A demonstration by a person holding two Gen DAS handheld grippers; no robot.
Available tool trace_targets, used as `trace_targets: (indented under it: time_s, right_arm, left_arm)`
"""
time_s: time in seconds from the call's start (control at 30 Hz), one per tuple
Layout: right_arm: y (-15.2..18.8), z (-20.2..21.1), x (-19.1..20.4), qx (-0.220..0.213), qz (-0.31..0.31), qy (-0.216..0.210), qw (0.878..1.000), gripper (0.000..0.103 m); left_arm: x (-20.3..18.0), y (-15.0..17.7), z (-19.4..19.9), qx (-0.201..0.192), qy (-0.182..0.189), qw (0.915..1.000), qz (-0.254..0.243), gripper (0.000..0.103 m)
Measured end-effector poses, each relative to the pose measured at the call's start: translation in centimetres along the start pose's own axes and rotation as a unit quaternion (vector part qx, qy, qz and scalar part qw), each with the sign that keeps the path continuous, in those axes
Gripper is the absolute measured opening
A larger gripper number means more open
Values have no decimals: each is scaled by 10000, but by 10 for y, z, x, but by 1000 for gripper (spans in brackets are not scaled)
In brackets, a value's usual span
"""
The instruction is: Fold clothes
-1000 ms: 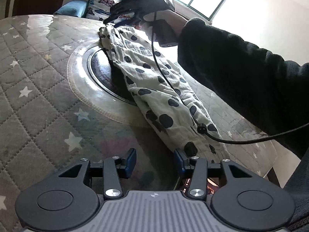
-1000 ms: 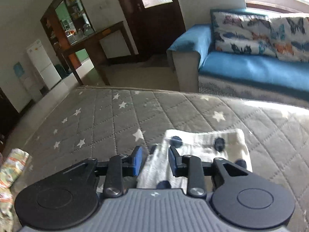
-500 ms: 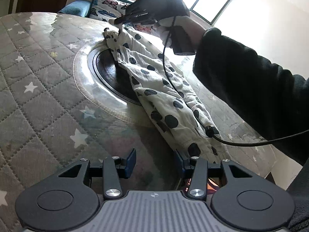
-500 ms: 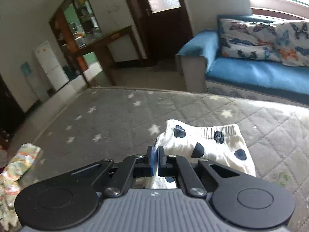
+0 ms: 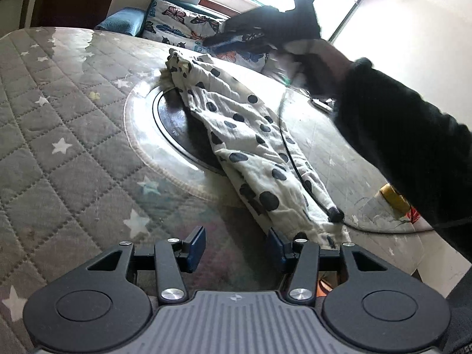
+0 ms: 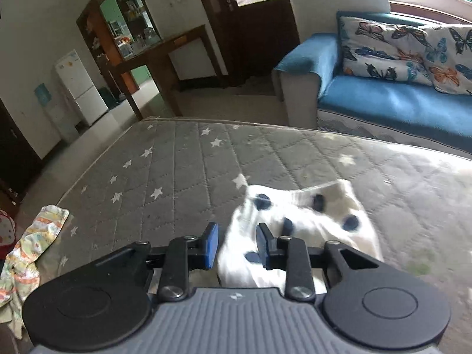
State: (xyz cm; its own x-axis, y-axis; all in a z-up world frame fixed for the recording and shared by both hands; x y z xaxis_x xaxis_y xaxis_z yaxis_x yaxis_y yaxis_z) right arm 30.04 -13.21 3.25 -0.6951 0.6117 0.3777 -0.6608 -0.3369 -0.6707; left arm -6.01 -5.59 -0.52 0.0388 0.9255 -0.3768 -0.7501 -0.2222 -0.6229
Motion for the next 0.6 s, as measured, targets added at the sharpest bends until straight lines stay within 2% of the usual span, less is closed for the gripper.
trace_targets:
  time_s: [0.17, 0.3, 0.6]
  right_arm:
    - [17, 49, -2, 105, -22, 68, 9999, 33]
    - [41, 91, 7, 209, 241, 145, 9994, 35]
    - [134, 171, 31, 454, 826, 303, 9951, 39]
  left_arm:
    - [-10, -7, 2, -94, 76, 9999, -114, 50]
    - [-21, -10, 3, -145, 236, 9995, -136, 50]
    - [-34, -5, -10, 95, 380, 9992, 37, 51]
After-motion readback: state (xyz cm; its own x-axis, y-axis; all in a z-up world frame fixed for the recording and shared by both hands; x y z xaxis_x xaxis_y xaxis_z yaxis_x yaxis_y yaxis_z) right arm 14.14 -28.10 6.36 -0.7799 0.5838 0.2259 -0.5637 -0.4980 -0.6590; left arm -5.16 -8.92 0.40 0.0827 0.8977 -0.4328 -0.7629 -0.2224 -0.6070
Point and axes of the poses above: each gripper's, at about its wrist camera, not at the fingertips, and z roughly against the way its jaws point, x to its left, y to its underside, the point moved 8 cm from there along -z, roughly the way its jaws point, and after that the axes turned 6 degrees about -y, right-handed, at the moved point
